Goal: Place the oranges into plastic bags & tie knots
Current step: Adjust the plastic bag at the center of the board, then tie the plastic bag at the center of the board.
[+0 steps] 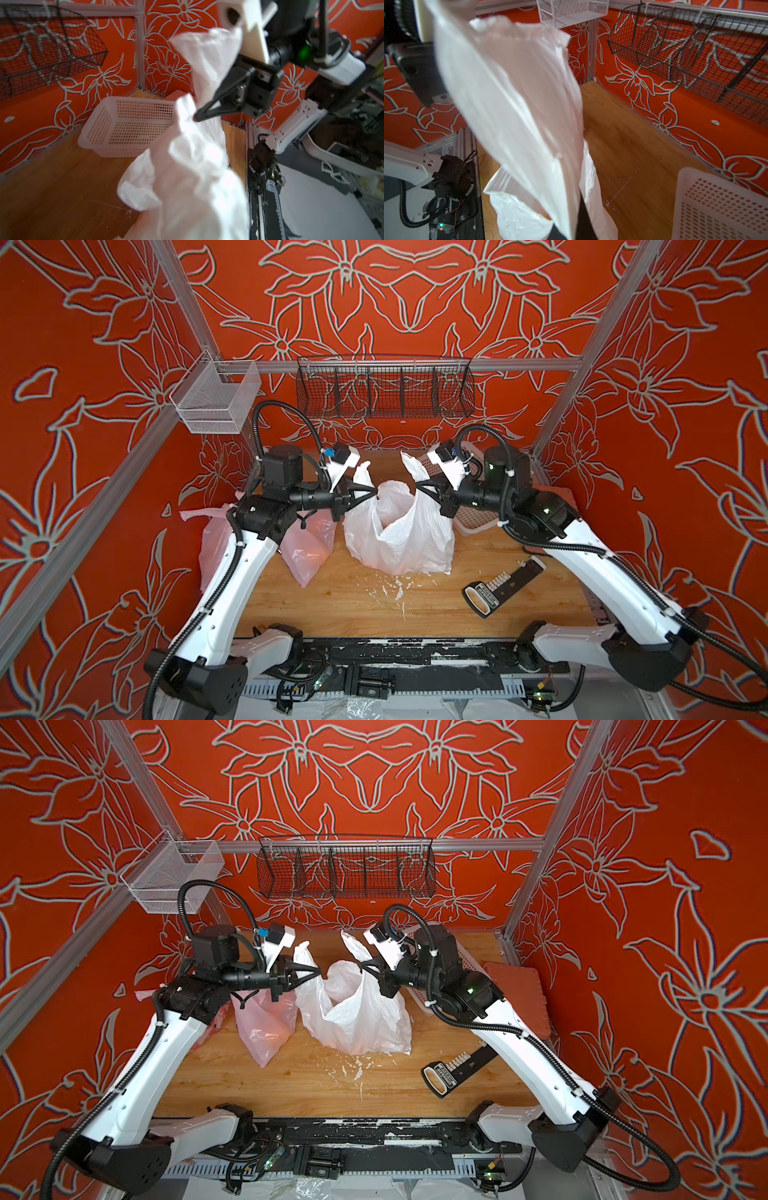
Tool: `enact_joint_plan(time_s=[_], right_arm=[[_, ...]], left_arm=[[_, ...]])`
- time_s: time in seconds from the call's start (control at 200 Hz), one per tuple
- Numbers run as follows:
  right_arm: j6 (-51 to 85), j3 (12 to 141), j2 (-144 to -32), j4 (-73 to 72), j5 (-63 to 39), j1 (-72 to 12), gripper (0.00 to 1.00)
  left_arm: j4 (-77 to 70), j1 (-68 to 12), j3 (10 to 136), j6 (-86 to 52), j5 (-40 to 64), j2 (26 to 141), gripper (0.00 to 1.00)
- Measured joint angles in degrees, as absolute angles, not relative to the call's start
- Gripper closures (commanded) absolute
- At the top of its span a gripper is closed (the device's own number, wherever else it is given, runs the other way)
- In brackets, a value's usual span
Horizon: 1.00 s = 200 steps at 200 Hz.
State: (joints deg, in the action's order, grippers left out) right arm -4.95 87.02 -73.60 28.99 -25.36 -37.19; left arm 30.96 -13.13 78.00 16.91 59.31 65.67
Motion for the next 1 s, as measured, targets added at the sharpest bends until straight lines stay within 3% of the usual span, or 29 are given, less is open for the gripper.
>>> enact_joint_plan(time_s=[0.245, 0.34, 0.41, 0.756, 1.001], right_arm=[[-7.14, 89.67, -79.66, 37.87, -30.65, -37.19, 1.00], [-7.16, 89.60, -82.00, 38.44, -32.38, -37.19, 1.00], [-7.29, 89.60, -83.09, 38.48, -33.80, -37.19, 1.00], [-10.70, 89.65, -85.01, 39.88, -41.43, -37.19, 1.00], [-14.17, 90.63, -84.99, 42.98, -44.42, -37.23, 1.00]], left_arm=[[41.34, -18.13, 80.60, 29.69, 61.21, 71.16, 1.00], [43.70, -18.57, 80.95, 31.59, 62.17, 74.67, 0.71], [44.88, -18.59, 80.99, 32.23, 62.76, 76.16, 0.58], [35.05, -17.56, 73.84, 24.64, 62.83, 72.55, 0.22], [25.54, -17.50, 69.30, 17.19, 62.46, 70.19, 0.14]])
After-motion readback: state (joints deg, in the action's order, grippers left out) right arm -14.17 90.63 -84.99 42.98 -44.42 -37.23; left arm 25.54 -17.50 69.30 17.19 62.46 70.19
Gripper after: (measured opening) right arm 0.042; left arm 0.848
